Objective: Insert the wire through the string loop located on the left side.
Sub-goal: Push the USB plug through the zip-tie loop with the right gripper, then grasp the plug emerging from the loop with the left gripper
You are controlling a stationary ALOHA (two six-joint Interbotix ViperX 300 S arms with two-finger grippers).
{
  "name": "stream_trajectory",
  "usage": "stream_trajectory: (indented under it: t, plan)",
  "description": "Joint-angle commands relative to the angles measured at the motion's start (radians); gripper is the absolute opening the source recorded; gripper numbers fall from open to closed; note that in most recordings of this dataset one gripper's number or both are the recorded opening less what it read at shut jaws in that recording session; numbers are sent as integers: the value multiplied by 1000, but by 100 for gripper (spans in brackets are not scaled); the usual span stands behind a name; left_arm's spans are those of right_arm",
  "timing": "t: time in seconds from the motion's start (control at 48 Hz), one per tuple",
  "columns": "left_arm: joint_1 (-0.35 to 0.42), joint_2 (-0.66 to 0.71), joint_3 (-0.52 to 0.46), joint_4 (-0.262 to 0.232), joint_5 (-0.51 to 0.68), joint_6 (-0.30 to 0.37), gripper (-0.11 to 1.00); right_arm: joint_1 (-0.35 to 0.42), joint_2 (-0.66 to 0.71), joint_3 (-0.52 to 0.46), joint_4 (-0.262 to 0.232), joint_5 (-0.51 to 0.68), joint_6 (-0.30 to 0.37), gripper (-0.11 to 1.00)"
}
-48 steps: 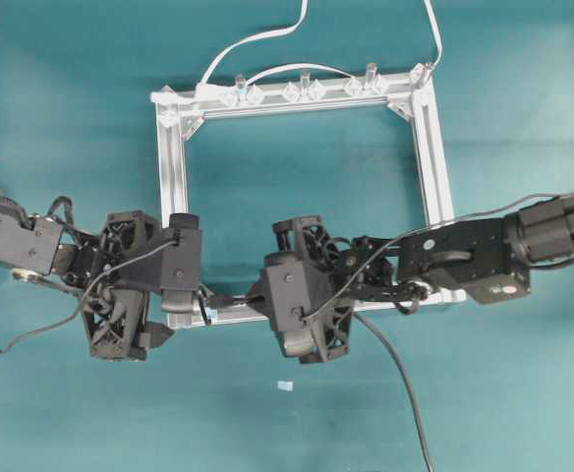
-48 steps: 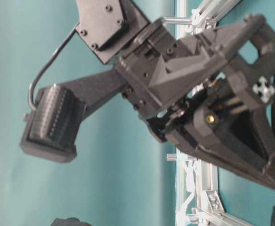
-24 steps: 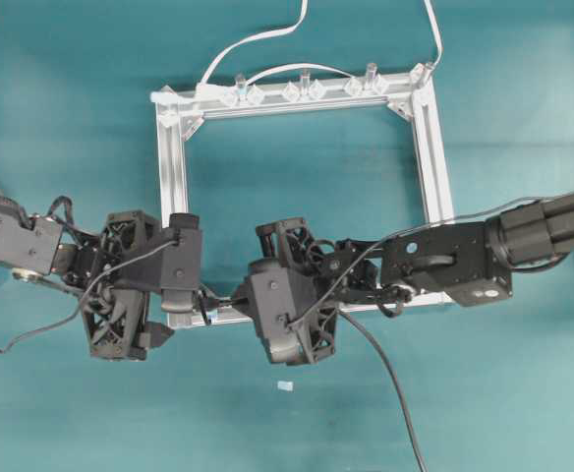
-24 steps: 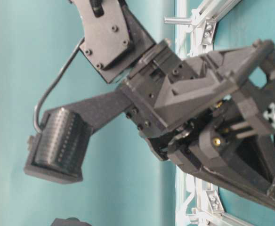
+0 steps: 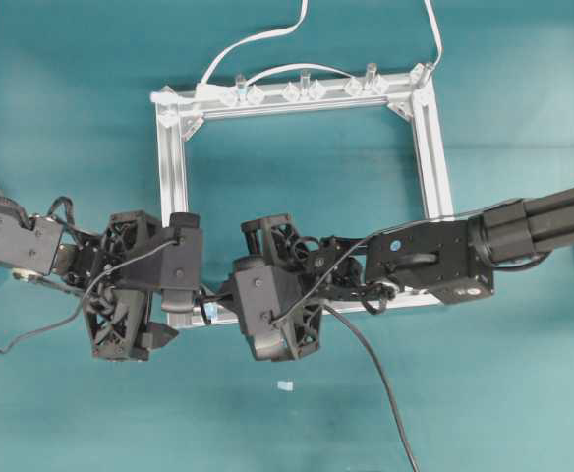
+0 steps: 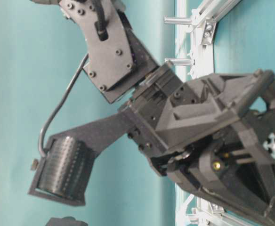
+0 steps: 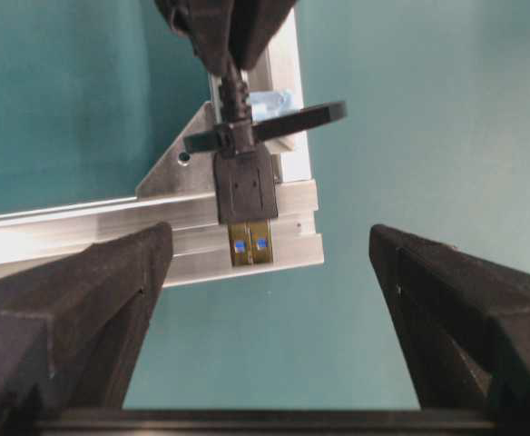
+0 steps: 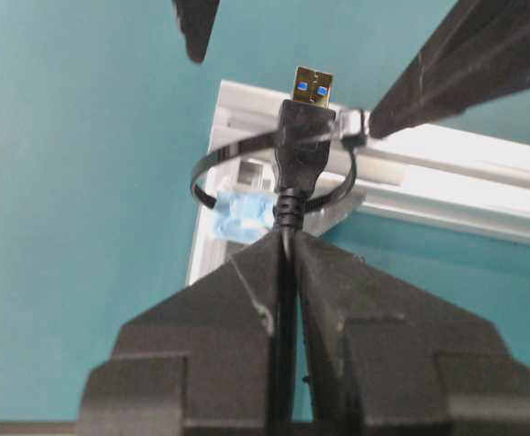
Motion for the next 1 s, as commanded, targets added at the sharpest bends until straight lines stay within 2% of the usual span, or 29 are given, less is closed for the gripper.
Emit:
stream_trajectory:
  t: [0.0,0.708,0.771,0.834,0.979]
  plan:
    - [5,-8,-21,3,-8,-6,90,2,-18,-28,-6,-5,2,8]
    - [6,51,-43,5,-51,-6,88,2,-6,-41,-5,0,5,8]
    - [6,51,-41,5,-51,-6,82,2,-5,-41,-6,0,5,8]
    - [5,51,-38,5,-51,-6,72,2,-6,-41,-6,0,5,8]
    - [9,51,-32,5,-51,-9,31,2,-6,-41,-6,-2,5,8]
